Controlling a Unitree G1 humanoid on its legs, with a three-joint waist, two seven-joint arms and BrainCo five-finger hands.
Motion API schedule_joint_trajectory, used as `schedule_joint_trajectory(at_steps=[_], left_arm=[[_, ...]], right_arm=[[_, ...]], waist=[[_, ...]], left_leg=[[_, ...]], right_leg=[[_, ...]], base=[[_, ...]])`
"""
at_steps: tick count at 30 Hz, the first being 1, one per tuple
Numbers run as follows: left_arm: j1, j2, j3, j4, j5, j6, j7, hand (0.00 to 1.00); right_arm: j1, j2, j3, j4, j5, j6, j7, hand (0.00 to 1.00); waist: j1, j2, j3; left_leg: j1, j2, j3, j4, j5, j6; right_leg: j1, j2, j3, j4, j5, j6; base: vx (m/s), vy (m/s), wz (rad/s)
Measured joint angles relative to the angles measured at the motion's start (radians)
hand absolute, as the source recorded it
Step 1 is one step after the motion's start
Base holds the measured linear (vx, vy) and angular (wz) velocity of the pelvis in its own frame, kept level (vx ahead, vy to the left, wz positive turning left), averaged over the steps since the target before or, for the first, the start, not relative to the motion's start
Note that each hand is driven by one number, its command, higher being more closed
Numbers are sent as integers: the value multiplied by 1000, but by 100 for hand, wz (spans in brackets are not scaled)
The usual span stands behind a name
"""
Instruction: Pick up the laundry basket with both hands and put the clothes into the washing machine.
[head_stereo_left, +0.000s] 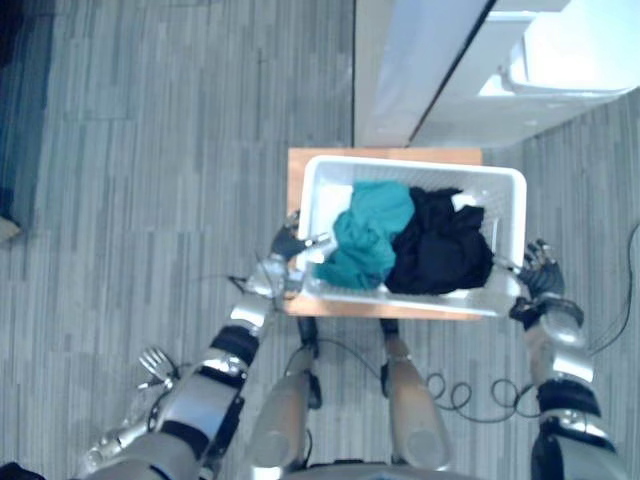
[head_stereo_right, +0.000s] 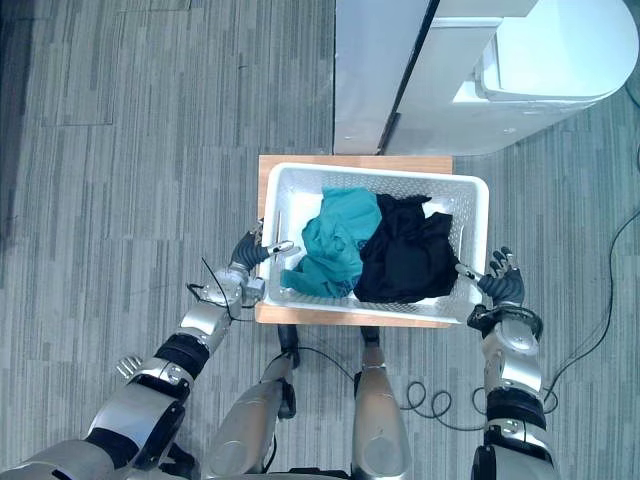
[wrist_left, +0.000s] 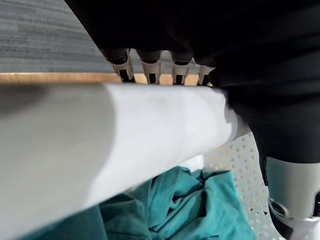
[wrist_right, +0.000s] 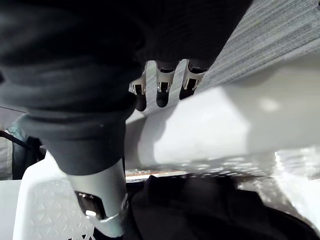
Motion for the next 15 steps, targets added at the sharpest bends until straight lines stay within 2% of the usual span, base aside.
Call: schedule_joint_trajectory(at_steps=[15], left_arm=[[-164,21,12,53,11,-13,50,0]], right_arm=[[-226,-101,164,103,-41,-4,-39,0]], waist=[[-4,2,34]], left_leg=[[-60,-3,-11,3,16,3]], right_leg=[[-52,-5,-3,-5,25,5]], base=[[1,-1,0]])
